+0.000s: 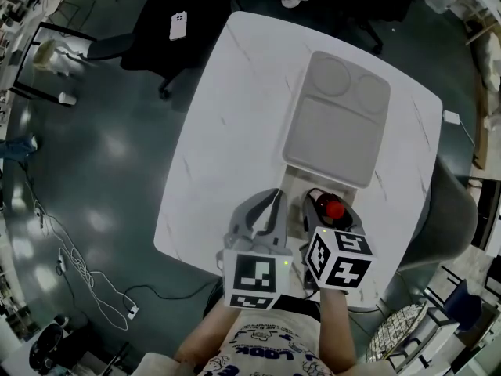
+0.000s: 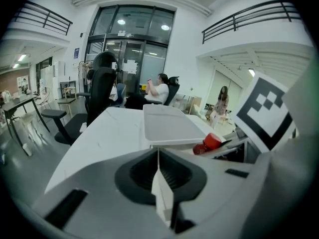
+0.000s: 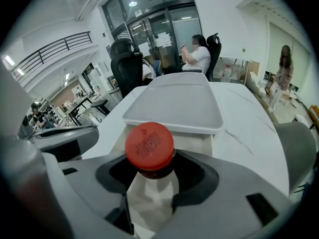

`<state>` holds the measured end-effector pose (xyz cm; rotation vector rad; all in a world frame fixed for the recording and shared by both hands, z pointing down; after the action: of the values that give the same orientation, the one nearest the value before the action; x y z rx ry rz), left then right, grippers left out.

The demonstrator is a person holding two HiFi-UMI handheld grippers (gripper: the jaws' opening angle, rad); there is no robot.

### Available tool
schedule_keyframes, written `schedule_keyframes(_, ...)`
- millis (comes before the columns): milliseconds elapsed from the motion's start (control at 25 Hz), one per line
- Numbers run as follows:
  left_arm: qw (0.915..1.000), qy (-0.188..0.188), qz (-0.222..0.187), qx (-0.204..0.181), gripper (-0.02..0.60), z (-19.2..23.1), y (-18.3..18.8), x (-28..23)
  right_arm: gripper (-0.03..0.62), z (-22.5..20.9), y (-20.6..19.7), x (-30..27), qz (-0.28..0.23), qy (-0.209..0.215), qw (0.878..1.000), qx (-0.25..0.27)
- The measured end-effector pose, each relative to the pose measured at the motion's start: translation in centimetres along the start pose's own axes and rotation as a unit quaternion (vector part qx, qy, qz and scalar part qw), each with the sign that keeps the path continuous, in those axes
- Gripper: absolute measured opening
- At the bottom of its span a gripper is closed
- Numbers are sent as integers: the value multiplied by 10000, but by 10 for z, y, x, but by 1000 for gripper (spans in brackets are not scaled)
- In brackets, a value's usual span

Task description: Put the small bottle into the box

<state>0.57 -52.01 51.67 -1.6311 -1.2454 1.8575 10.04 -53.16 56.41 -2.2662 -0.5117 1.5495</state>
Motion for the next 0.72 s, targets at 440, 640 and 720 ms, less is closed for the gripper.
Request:
schedule_keyframes(440,10000,59,23,77,20,6,-6,0,230,0,-4,-8,206,-213,9993,212)
schedule_keyframes(640,9999,102,7,92,20,9,-7,4,232,4,-2,-7,70,-130,9996,260)
schedule_keyframes(720,9999,112,-12,86,20,10,-7,6,232,5,0,-5,9,-89,9997,245)
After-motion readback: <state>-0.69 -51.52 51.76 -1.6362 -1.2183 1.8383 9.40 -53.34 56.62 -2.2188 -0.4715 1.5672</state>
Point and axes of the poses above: the fingertips, and each gripper's own axes: x backward along the fingers, z to its left, y out of its top, the point moved 1 cm from there along x, backward along the fingers, and after that the axes turned 13 degrees about -x, right-handed, at the moved point
